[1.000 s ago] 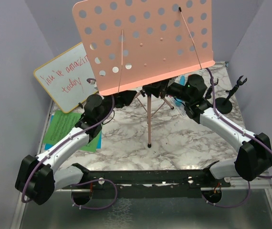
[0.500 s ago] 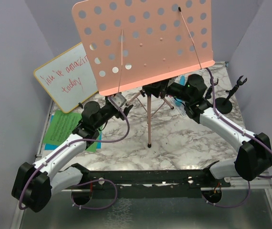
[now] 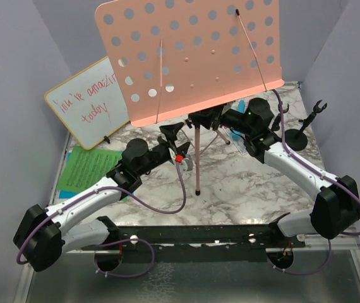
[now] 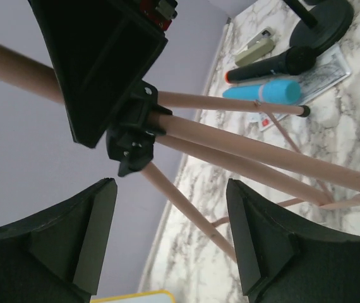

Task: Pack up the instrument practice props
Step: Unscrew the knob on the music stand.

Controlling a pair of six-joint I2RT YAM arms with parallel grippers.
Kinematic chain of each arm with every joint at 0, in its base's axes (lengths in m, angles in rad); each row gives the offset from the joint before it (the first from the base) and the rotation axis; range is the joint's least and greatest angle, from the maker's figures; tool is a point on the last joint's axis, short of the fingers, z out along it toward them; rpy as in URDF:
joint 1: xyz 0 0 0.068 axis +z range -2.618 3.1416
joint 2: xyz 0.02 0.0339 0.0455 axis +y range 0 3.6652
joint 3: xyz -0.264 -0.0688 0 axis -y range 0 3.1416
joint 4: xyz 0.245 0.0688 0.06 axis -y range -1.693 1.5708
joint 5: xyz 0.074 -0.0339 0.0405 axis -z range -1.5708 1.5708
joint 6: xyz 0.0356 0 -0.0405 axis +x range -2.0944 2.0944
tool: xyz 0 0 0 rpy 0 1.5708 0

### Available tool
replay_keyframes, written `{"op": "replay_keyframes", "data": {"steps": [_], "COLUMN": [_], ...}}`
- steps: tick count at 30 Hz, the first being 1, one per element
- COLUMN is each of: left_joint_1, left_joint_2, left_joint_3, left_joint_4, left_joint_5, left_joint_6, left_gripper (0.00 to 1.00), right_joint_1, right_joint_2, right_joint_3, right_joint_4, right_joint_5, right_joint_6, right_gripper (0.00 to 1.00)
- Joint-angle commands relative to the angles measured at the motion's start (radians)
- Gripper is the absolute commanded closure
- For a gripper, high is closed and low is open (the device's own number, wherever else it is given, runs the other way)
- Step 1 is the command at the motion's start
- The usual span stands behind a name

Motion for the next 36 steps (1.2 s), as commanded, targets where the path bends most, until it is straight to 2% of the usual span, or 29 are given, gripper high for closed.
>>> {"op": "replay_keyframes", "data": {"steps": [1,15,23,30,36], "left_joint_1": [-0.025,-0.028,-0.028,-0.026,-0.016], "left_joint_2": [0.04,0.124,0.152,0.146,0.131], "left_joint_3": [0.061,0.131,0.15,0.142,0.145], "left_joint_4": [0.041,0.048,0.047,0.047,0.046], "left_joint_5": [-0.064,-0.036,-0.043,-0.085,-0.179], "left_joint_6": [0.178,0.187,0.081,-0.214,-0.728], "left_gripper": [0.26,0.41,0.68,0.94,1.0], "right_joint_1": [0.013,0.013,0.013,0.013,0.013], "right_joint_2": [0.063,0.064,0.064,0.064,0.063], "right_joint_3": [-0.044,-0.041,-0.041,-0.039,-0.04], "right_joint_4": [-0.268,-0.273,-0.275,-0.278,-0.284], "right_joint_5": [-0.079,-0.08,-0.08,-0.08,-0.079], "right_joint_6": [-0.051,-0.057,-0.059,-0.062,-0.065], "right_gripper": [0.99,0.99,0.99,0.99,0.99]}}
